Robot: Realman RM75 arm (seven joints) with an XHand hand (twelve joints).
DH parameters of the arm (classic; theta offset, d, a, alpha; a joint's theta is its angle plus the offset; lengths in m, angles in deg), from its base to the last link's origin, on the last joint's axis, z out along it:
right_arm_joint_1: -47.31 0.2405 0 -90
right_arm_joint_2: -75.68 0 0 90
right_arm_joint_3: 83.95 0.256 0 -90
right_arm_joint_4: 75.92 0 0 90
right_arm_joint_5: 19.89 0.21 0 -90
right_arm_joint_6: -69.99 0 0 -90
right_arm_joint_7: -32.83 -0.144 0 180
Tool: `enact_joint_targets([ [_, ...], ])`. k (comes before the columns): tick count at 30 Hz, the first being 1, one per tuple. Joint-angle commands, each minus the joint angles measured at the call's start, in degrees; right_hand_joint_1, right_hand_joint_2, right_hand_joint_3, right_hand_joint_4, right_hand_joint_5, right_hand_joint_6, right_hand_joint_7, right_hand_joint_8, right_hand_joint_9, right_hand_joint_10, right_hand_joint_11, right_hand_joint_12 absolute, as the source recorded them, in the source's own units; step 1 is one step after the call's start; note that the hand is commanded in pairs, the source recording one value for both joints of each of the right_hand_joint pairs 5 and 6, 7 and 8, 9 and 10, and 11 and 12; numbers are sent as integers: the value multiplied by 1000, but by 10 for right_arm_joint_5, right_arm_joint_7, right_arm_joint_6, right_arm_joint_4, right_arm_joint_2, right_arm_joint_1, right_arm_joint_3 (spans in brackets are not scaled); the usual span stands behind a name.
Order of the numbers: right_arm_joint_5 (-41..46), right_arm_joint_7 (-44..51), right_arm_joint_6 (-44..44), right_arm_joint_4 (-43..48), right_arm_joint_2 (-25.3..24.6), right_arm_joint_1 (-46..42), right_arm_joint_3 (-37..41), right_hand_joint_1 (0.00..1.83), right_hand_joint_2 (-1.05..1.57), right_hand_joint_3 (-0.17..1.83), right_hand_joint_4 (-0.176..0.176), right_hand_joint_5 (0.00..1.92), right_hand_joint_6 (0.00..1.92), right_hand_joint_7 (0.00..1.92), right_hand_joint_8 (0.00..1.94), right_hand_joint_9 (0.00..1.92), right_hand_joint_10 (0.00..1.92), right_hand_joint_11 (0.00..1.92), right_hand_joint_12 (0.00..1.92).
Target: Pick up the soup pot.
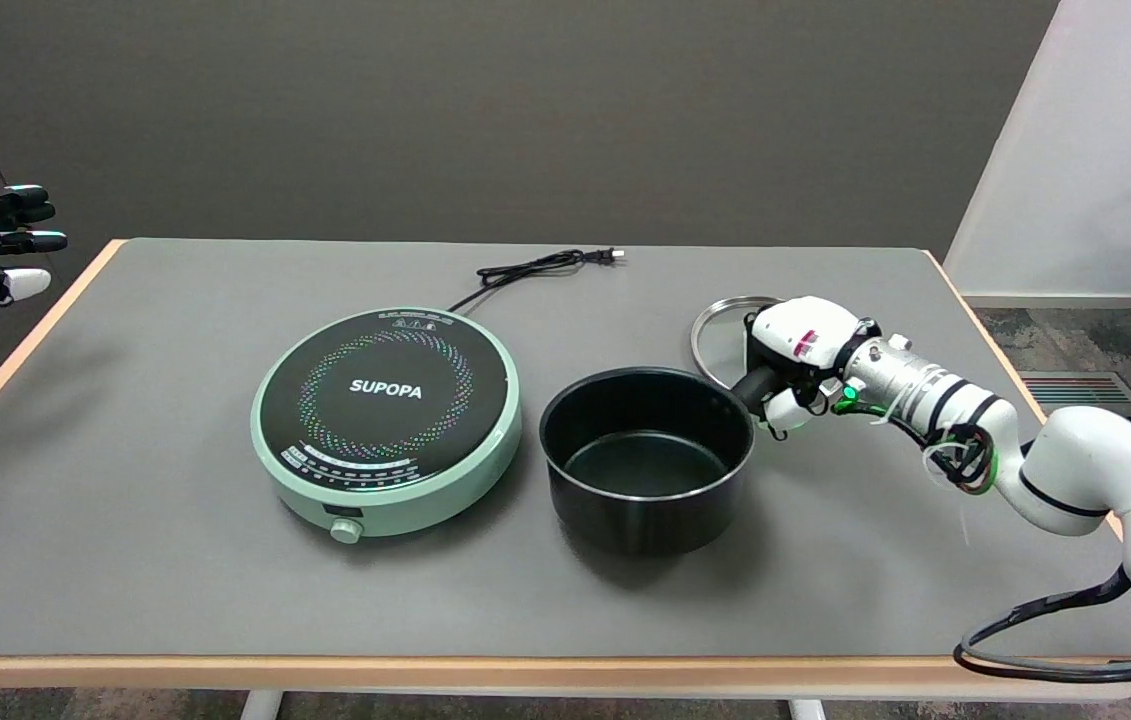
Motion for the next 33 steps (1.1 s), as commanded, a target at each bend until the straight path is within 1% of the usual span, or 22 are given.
enact_joint_targets([
  [1,33,0,-46,-2,-11,-5,44,1126,797,696,-17,1920,1920,1920,1920,1920,1920,1920,1920],
  [8,39,-1,-76,-4,-31,-8,79,1111,829,690,-18,1920,1920,1920,1920,1920,1920,1920,1920],
  [9,45,-1,-77,-5,-32,-8,80,1050,908,710,-18,1920,1920,1920,1920,1920,1920,1920,1920],
  [10,47,-1,-78,-5,-32,-8,81,969,793,963,-20,1920,1920,1920,1920,1920,1920,1920,1920],
  [11,47,-1,-80,-6,-32,-8,82,910,648,1163,-21,1920,1920,1920,1920,1920,1920,1920,1920],
  [12,47,-1,-81,-6,-32,-9,82,824,619,1142,-18,1920,1920,1920,1920,1920,1920,1920,1920],
  [13,47,-1,-82,-5,-32,-10,83,717,712,958,-17,1920,1920,1920,1920,1920,1920,1920,1920],
  [14,47,-1,-84,-4,-32,-11,84,649,827,780,-18,1920,1920,1920,1920,1920,1920,1920,1920],
  [15,48,-1,-85,-4,-32,-12,86,617,905,672,-19,1920,1920,1920,1920,1920,1920,1920,1920],
  [16,50,-1,-86,-3,-32,-13,88,607,942,629,-19,1920,1920,1920,1920,1920,1920,1920,1920],
  [18,55,-1,-87,0,-33,-16,89,583,1166,444,-22,1920,1920,1920,1920,1920,1920,1920,1920],
  [19,56,-1,-87,0,-33,-16,89,599,1228,389,-22,1920,1920,1920,1920,1920,1920,1920,1920],
  [21,56,-1,-88,1,-33,-18,89,676,1256,317,-22,1920,1920,1920,1920,1920,1920,1920,1920],
  [23,56,-1,-88,2,-33,-18,89,719,1235,326,-21,1920,1920,1920,1920,1920,1920,1920,1920],
  [25,57,-1,-91,4,-33,-18,90,775,1191,440,-20,1920,1920,1920,1920,1920,1920,1920,1920],
  [29,61,2,-94,6,-34,-18,91,811,1144,604,-20,1920,1920,1920,1920,1920,1920,1920,1920],
  [33,61,2,-101,11,-44,-18,106,824,1123,674,-20,1920,1920,1920,1920,1920,1920,1920,1920],
])
